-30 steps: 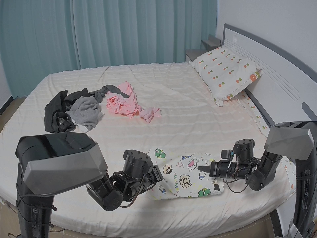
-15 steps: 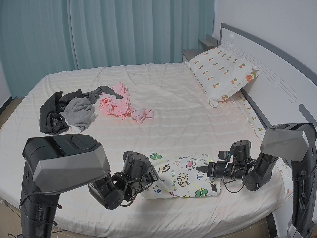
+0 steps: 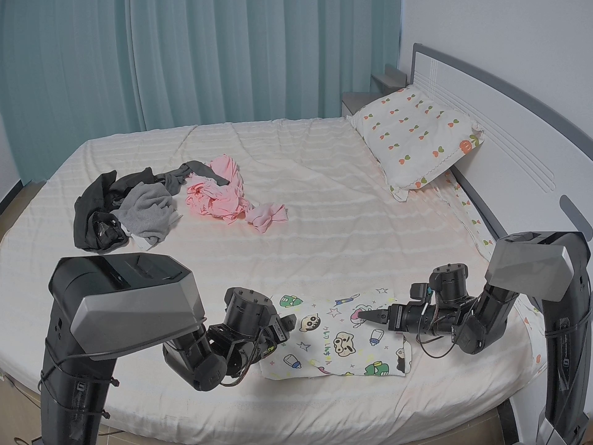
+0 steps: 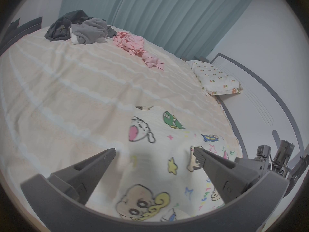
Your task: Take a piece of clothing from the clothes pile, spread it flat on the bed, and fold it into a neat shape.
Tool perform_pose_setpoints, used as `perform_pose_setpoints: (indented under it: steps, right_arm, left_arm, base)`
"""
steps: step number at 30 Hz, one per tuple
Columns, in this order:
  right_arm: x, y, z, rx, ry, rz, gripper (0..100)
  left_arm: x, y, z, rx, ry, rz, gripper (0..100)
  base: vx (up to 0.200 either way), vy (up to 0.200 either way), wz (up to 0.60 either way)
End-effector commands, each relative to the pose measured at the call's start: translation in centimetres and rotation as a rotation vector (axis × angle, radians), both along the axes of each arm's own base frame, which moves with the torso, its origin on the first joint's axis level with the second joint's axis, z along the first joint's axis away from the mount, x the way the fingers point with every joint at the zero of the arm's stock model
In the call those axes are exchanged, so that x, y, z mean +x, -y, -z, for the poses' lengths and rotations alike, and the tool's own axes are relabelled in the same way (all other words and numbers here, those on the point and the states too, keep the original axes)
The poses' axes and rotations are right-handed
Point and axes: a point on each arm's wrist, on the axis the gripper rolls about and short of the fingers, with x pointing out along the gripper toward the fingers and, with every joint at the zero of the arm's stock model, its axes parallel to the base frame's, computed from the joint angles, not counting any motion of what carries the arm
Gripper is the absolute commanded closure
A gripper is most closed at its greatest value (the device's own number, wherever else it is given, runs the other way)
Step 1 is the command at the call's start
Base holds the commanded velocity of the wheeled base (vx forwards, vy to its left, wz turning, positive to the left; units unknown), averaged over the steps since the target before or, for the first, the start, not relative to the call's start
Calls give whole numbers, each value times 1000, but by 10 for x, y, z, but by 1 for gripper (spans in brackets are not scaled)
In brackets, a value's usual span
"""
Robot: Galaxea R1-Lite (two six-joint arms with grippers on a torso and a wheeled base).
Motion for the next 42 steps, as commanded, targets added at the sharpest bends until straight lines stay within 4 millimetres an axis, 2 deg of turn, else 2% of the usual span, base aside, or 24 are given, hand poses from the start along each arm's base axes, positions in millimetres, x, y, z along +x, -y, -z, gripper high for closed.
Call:
perform_pose_setpoints:
  steps: [1,5,8,10,11,12,13,14,15,16,18,19,20,22,24,26,27,28,33,35,36,38,39,42]
  right_arm:
    - [7,27,-19,-26,26,115,0]
    - [9,53,-30,-69,66,257,0]
    - [2,83,-77,-38,194,356,0]
    - [-4,90,-95,-33,240,380,0]
    - [-14,95,-117,-21,293,400,0]
    - [-14,95,-117,-21,293,400,0]
    - [-36,102,-148,-4,368,424,0]
    - [-49,105,-161,2,401,432,0]
    - [-51,105,-163,2,405,430,0]
    - [-75,107,-183,11,459,438,0]
    - [-99,107,-201,20,515,441,0]
    - [-103,107,-203,20,521,440,0]
    - [-125,106,-216,27,570,439,0]
    - [-151,105,-226,31,612,430,0]
    - [-176,103,-232,18,639,419,0]
    - [-183,103,-233,10,643,417,0]
    - [-201,103,-234,-15,653,412,0]
    - [-221,103,-235,-30,660,407,0]
    - [-277,102,-231,-85,660,387,0]
    - [-285,102,-228,-99,656,380,0]
    - [-310,102,-221,-131,648,370,0]
    - [-331,102,-212,-160,645,357,0]
    - [-331,102,-212,-160,645,357,0]
    - [-364,102,-192,-227,663,331,0]
  left_arm:
    - [4,-25,-11,-3,2,-58,0]
    - [7,-56,-33,-25,28,-137,0]
    - [-3,-90,-74,-85,132,-209,0]
    - [-6,-100,-90,-112,190,-230,0]
    - [-12,-113,-109,-138,266,-258,0]
    - [-17,-122,-124,-157,325,-281,0]
    - [-22,-130,-137,-174,373,-296,0]
    - [-27,-136,-148,-186,411,-310,0]
    - [-27,-137,-150,-186,414,-313,0]
    - [-38,-150,-171,-203,478,-330,0]
    - [-49,-155,-184,-221,518,-322,0]
    - [-51,-156,-185,-223,523,-322,0]
    - [-63,-159,-197,-239,559,-315,0]
    - [-78,-161,-208,-260,597,-300,0]
    - [-95,-164,-218,-274,635,-281,0]
    - [-99,-165,-220,-277,645,-277,0]
    - [-111,-167,-224,-263,668,-265,0]
    - [-123,-169,-223,-204,676,-247,0]
    - [-165,-177,-219,-34,733,-145,0]
    - [-180,-179,-218,19,752,-122,0]
    - [-187,-181,-216,58,750,-112,0]
    - [-202,-184,-212,139,742,-91,0]
    - [-202,-184,-212,139,742,-91,0]
    - [-233,-190,-207,194,737,-75,0]
  base:
    - [0,0,0]
    - [0,0,0]
    - [0,0,0]
    - [0,0,0]
    - [0,0,0]
    - [0,0,0]
    - [0,0,0]
    - [0,0,0]
    - [0,0,0]
    - [0,0,0]
    - [0,0,0]
    - [0,0,0]
    - [0,0,0]
    - [0,0,0]
    - [0,0,0]
    - [0,0,0]
    - [0,0,0]
    - [0,0,0]
    - [0,0,0]
    - [0,0,0]
    - [0,0,0]
    - [0,0,0]
    - [0,0,0]
    - [0,0,0]
